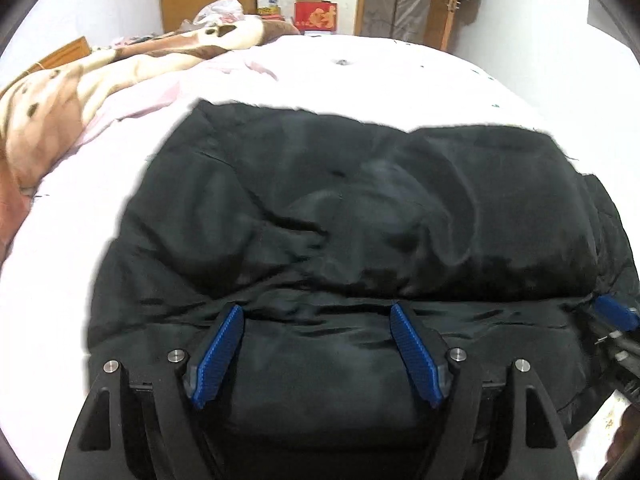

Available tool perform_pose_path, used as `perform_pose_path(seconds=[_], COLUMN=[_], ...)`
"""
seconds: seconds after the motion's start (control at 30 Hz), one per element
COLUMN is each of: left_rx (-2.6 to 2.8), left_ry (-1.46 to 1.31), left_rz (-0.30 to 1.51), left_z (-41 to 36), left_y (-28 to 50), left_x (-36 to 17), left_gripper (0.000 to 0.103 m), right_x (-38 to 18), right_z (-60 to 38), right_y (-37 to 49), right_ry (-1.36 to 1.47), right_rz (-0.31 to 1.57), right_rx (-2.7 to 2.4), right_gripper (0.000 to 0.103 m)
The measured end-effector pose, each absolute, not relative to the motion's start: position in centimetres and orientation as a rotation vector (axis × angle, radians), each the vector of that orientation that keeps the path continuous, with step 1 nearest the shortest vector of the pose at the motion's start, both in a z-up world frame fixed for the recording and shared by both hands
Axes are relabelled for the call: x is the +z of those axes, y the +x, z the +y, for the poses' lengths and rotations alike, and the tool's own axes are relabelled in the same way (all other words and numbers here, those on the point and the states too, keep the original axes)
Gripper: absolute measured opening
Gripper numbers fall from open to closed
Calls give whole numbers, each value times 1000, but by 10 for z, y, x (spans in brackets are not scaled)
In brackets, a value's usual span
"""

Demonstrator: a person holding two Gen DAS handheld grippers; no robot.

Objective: Fold large clothes

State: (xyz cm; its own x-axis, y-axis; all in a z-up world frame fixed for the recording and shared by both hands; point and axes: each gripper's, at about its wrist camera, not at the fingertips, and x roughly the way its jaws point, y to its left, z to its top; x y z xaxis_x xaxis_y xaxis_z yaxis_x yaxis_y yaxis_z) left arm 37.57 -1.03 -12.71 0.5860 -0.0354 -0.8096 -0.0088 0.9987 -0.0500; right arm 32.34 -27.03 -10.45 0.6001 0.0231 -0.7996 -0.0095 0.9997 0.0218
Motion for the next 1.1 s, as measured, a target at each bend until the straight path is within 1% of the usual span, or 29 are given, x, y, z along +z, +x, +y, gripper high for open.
perform_pose_path(seconds=[0.1,0.17,0.2,0.27,0.37,0.63,0.8,0.97,1.1], left_rx=[22,75,113,140,127,134,125,121,136], left_ry=[2,45,64,60,34,54,41,78,87], left_rz=[880,848,845,906,947,929,934,883,871], left_z=[6,15,20,26,30,27,29,39,52], left_y=[361,353,353,361,369,375,373,361,360], left_x=[-111,-109,-113,-134,-159,-171,-164,-142,-146], left_gripper=[76,76,76,78,82,83,83,83,84], right_x=[-84,-81,-84,-103,-127,-154,-148,-119,-115], right_z=[-293,-313,-320,-333,-340,-334,-328,-335,-339], right_y=[306,303,306,316,325,330,327,308,299], right_ry=[42,33,14,-5,38,15,13,18,14], right_rz=[858,840,843,888,921,924,928,860,856], right_rx=[-23,-77,-108,-140,-113,-127,-133,-150,-150], right_gripper=[65,65,65,66,70,73,74,74,74])
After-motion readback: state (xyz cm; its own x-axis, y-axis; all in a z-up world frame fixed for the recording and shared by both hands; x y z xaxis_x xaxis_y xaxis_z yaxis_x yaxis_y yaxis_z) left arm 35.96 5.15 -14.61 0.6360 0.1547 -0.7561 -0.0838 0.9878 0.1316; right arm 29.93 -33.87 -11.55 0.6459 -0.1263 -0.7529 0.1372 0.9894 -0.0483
